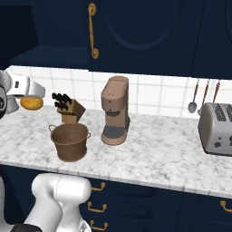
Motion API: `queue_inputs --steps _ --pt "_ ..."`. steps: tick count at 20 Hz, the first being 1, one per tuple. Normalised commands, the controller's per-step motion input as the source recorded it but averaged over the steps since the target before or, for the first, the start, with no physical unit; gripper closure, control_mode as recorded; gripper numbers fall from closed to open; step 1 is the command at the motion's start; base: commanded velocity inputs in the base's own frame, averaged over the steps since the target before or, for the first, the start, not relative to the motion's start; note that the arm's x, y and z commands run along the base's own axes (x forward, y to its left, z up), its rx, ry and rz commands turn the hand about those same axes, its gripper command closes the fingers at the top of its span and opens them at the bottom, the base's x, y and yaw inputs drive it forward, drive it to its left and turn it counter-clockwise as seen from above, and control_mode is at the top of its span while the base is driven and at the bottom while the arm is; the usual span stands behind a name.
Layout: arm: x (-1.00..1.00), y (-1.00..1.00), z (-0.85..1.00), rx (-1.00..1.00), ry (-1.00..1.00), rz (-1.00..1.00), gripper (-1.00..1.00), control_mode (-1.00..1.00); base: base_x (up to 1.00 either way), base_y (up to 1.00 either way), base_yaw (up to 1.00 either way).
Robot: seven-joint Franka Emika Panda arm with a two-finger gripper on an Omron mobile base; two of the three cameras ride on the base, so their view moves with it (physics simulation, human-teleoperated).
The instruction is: Open the cabinet, pick up the bread from the cabinet and place it in the basket. Then move the basket to the dining counter.
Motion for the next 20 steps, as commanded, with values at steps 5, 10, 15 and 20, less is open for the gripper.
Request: queue_inputs --steps 5,10,15,20 --pt "0.09 -0.47 -0.99 0.05 0.13 0.0 1.0 -1.0 0.0 0.0 0.0" --pt "0.32 -0.27 -0.79 0.0 0.21 -0.05 1.0 -1.0 0.0 0.0 0.0" --pt "0.54 0.0 -0.42 0.01 0.32 -0.07 1.0 -1.0 0.0 0.0 0.0" --pt "0.52 0.03 -0.2 0.05 0.19 0.0 1.0 -1.0 0.0 0.0 0.0"
